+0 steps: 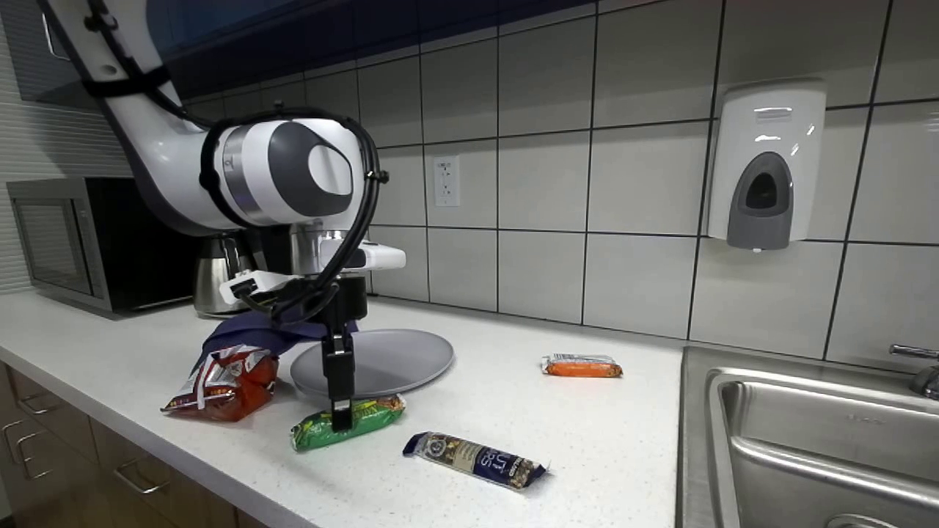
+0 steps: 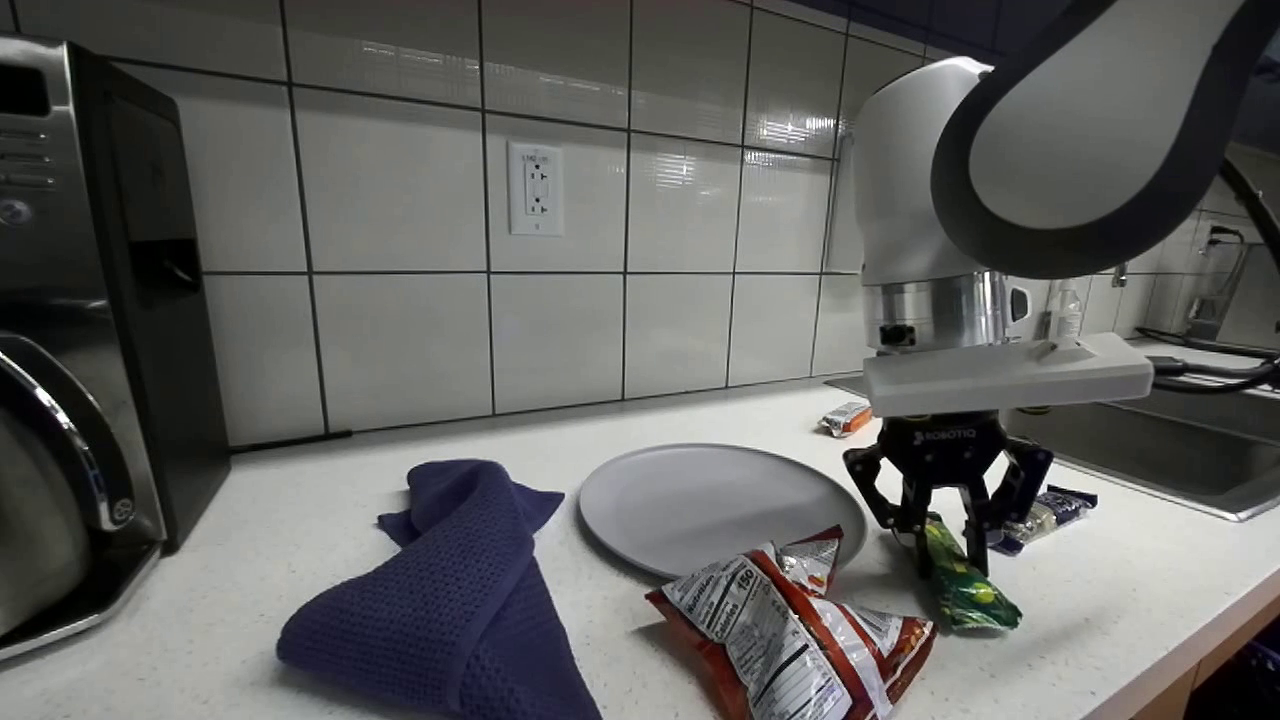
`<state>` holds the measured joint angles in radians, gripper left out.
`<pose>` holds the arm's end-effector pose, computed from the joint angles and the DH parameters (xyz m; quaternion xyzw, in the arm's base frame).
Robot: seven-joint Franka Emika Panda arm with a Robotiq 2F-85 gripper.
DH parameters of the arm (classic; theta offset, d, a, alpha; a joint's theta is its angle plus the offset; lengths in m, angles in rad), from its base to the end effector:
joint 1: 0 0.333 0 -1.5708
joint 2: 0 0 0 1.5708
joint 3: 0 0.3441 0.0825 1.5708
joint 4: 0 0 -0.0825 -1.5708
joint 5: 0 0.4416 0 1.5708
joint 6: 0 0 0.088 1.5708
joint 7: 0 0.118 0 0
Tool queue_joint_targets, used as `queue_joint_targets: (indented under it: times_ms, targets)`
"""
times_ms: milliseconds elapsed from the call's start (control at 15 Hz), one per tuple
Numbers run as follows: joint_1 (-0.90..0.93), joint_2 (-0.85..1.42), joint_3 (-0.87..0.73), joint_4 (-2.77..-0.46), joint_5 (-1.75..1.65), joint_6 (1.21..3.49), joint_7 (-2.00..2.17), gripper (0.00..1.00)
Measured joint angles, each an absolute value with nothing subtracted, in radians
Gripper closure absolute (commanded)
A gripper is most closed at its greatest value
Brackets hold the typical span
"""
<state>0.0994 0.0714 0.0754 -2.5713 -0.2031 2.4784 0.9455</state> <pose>0.4512 0.0797 0.1914 0.9508 -0.2941 -0.0407 0.0881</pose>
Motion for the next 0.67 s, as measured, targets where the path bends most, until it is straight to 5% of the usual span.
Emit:
queue_joint_targets:
  times_ms: [667]
  targets:
    - [0.101,0.028,0.075,-2.556,-0.203,2.494,0.946,0.87]
